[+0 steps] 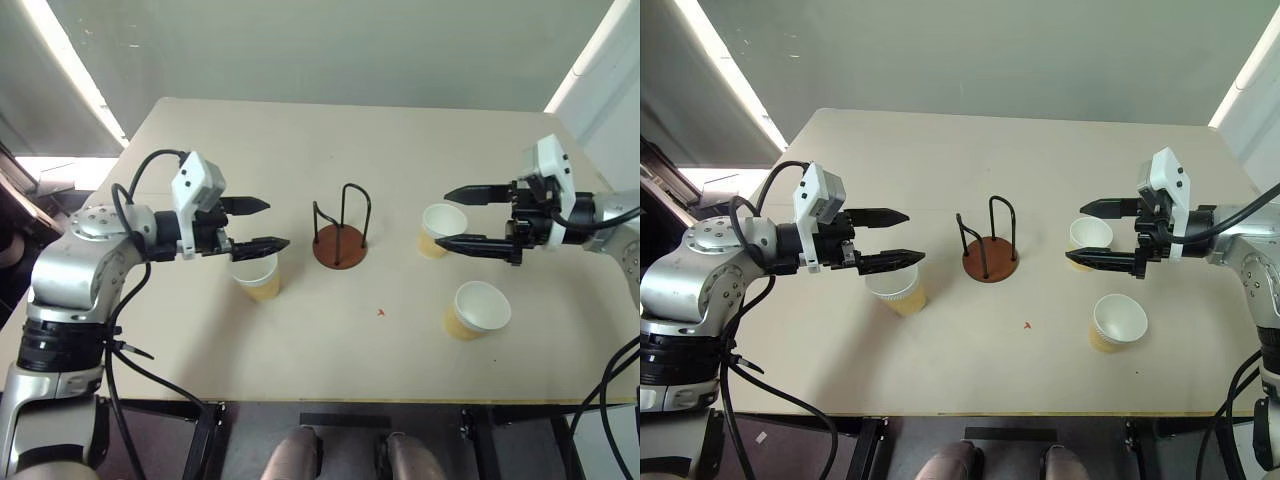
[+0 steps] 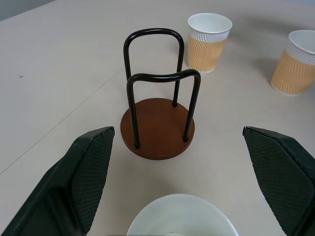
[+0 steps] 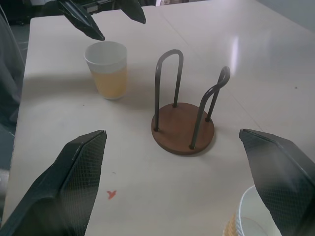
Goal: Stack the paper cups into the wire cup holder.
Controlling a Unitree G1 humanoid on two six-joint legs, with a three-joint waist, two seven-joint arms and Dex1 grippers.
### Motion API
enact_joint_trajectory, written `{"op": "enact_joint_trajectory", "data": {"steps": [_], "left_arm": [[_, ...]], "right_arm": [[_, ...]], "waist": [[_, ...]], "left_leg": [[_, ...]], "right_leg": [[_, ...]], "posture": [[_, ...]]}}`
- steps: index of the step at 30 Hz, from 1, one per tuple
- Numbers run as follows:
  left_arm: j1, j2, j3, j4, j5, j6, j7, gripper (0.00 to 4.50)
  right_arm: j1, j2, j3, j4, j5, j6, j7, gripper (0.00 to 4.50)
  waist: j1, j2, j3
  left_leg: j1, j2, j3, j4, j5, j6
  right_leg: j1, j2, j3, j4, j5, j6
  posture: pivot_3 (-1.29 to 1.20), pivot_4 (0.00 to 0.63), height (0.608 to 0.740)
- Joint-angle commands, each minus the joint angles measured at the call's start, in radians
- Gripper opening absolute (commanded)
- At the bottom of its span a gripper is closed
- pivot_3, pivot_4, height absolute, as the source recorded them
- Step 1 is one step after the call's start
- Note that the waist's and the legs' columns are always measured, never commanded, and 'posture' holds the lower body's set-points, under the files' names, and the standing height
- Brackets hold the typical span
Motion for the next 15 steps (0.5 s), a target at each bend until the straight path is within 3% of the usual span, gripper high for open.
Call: {"op": "enact_joint_trajectory", "data": {"steps": [1, 15], "left_arm": [[-0.016, 0.005, 0.011, -0.005, 0.007, -0.019, 0.003, 4.5], [0.011, -0.005, -0.007, 0.007, 0.074, -0.057, 0.064, 4.5]], "right_arm": [[-0.032, -0.009, -0.006, -0.013, -0.006, -0.017, 0.007, 4.48], [-0.044, 0.012, 0.007, -0.011, -0.012, -0.016, 0.012, 4.48]], "waist": [[0.0, 0.0, 0.0], [0.0, 0.0, 0.0]], "left_leg": [[0.0, 0.0, 0.0, 0.0, 0.0, 0.0], [0.0, 0.0, 0.0, 0.0, 0.0, 0.0]], "right_leg": [[0.0, 0.0, 0.0, 0.0, 0.0, 0.0], [0.0, 0.0, 0.0, 0.0, 0.0, 0.0]], "posture": [[0.0, 0.15, 0.74], [0.0, 0.15, 0.74]]}}
